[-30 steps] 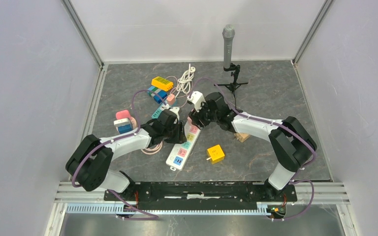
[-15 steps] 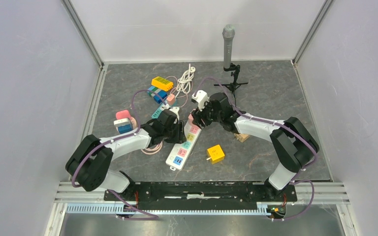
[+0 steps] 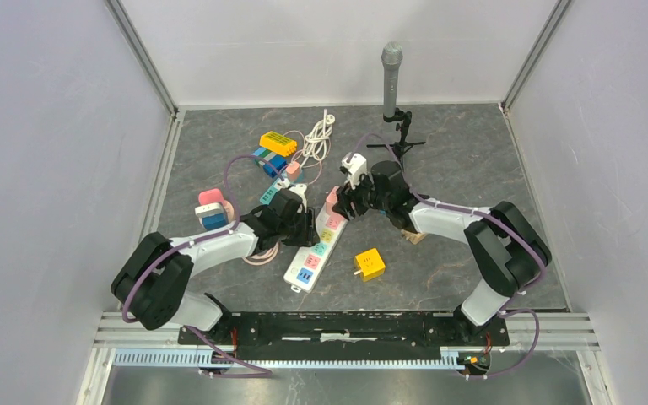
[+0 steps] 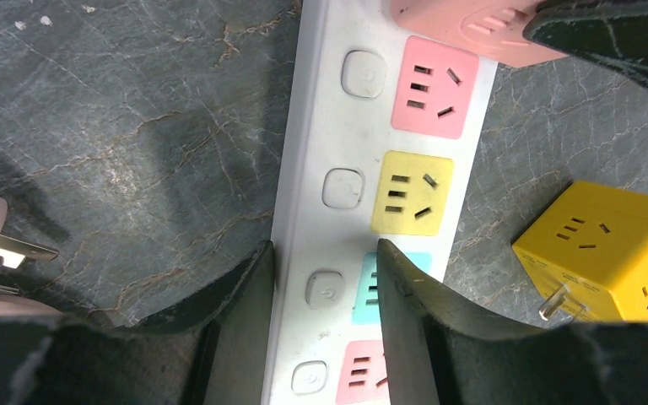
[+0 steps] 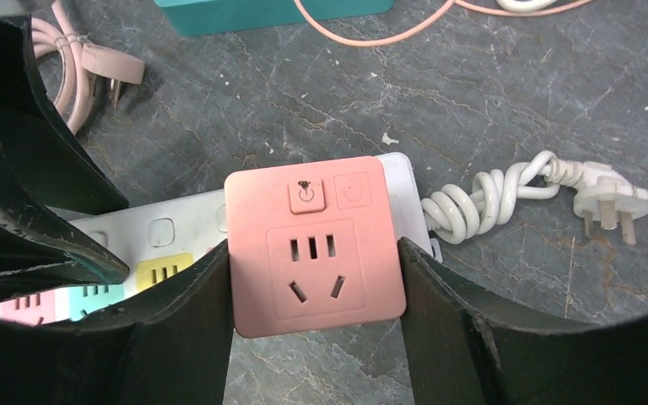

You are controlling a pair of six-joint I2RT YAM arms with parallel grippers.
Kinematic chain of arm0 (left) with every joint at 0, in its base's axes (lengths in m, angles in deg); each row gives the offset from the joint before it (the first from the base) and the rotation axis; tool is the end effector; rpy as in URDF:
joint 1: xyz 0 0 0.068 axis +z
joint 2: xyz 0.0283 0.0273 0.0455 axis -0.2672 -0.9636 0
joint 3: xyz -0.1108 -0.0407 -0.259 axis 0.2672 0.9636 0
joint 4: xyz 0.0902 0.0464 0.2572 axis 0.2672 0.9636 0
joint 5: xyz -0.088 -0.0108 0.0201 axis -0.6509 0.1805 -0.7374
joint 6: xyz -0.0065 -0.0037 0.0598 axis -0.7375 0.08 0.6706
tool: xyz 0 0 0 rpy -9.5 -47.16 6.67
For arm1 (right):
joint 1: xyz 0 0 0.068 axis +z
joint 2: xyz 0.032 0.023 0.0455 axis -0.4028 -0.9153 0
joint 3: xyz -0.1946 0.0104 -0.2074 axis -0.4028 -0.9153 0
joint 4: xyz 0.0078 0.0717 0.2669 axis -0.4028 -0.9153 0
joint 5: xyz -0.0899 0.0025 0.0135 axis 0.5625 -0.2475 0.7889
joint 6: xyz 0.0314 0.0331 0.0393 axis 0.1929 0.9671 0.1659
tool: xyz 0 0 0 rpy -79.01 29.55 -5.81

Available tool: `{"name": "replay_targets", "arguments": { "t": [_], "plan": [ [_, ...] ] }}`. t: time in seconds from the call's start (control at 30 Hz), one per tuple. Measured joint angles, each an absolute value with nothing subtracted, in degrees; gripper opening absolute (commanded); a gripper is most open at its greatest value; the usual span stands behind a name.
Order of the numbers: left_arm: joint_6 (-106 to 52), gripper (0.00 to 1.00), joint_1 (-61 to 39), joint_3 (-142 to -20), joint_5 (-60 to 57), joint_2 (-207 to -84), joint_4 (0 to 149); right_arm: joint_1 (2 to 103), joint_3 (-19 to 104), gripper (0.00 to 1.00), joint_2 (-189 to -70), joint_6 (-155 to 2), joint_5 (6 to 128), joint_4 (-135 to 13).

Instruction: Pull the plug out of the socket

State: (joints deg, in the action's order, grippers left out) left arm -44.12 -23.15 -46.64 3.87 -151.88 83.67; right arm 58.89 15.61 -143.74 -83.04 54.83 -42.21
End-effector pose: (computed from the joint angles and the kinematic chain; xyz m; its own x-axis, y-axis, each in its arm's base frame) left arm 0.2211 -0.1798 0.1550 -0.8493 0.0565 -0.5248 0.2699 0.9009 -0.3398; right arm 0.2940 0.2251 0.1860 -0.3885 -0.2715 -0.8805 -0.7824 0.6020 0.1596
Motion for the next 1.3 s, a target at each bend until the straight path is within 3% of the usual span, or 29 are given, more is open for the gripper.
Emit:
{"name": "replay_targets", "arguments": {
  "t": [0.27, 0.47, 0.63, 0.97, 1.3],
  "plan": [
    [-44.2, 0.48, -23.2, -46.6, 3.6, -151.9, 83.6, 61.8, 15.3, 0.0, -140.6, -89.6, 58.3, -43.3],
    [-44.2, 0.48, -23.5, -46.7, 2.8, -152.5, 82.1, 58.3, 15.4, 0.0, -137.8, -78.6, 47.3, -33.2],
    [-44.2, 0.53, -23.6, -47.0, 3.0, -151.7, 82.9, 56.3, 16.5, 0.0, -136.4, -77.4, 48.1, -35.5],
    [-43.4, 0.63, -24.4, -55.8, 6.9, -146.3, 98.2, 55.0, 15.7, 0.0, -120.5, -80.9, 61.9, -49.2],
    [-42.6, 0.8, -24.4, -67.3, 18.4, -132.8, 101.7, 49.0, 15.3, 0.0, -106.8, -76.8, 80.9, -61.5]
  ]
}}
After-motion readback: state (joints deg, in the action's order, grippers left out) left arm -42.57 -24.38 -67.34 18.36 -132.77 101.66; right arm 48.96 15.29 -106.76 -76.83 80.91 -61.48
